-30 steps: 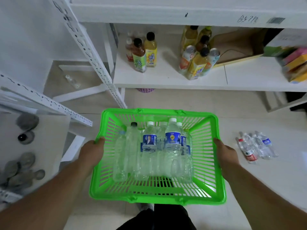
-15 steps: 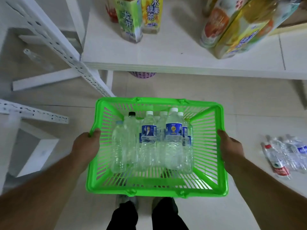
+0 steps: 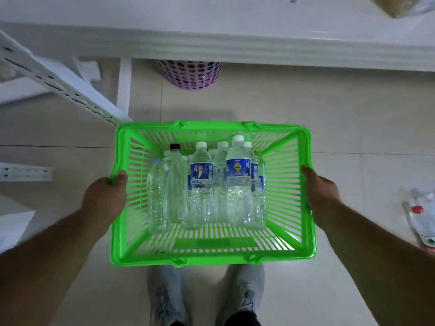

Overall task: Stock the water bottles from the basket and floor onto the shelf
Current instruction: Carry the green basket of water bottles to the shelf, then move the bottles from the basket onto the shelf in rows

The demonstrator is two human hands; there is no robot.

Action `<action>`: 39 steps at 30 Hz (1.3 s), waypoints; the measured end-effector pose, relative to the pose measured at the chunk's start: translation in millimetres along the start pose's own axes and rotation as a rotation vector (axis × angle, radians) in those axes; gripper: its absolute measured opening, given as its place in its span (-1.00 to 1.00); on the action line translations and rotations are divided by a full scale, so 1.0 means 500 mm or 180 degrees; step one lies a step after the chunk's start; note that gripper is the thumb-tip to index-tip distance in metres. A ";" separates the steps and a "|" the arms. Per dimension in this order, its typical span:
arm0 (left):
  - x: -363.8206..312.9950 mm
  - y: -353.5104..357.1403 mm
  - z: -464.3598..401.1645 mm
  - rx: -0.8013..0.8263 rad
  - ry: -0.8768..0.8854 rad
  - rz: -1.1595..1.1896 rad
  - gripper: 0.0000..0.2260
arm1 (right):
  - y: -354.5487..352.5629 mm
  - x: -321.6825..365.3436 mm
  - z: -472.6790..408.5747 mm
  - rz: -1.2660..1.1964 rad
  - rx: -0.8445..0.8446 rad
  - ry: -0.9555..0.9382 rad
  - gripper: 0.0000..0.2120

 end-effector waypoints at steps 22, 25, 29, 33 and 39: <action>-0.168 0.079 0.086 0.0023 0.0877 0.0562 -0.64 | 0.148 0.128 0.122 0.1242 0.0554 -0.0929 -0.37; -0.200 0.185 0.098 0.0801 0.0661 0.0777 -0.67 | 0.211 0.132 0.115 0.1417 0.0930 -0.0767 -0.38; -0.218 0.257 0.089 0.1054 0.0350 0.0670 -0.72 | 0.255 0.132 0.080 0.1401 0.1027 -0.0616 -0.51; -0.197 0.306 0.068 0.1157 0.0001 0.0352 -0.66 | 0.285 0.139 0.052 0.1609 0.0947 -0.0659 -0.44; -0.169 0.363 0.055 0.1270 -0.0280 -0.0081 -0.45 | 0.310 0.157 0.027 0.1876 0.0896 -0.0648 -0.39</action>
Point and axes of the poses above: each hand's wrist, its own z-axis away from the middle knuckle, its own y-axis out of the palm, x = y × z, the point moved 10 cm from there along -z, towards the middle knuckle, and after that the axes turned 6 degrees about x, right-handed, at the moved point
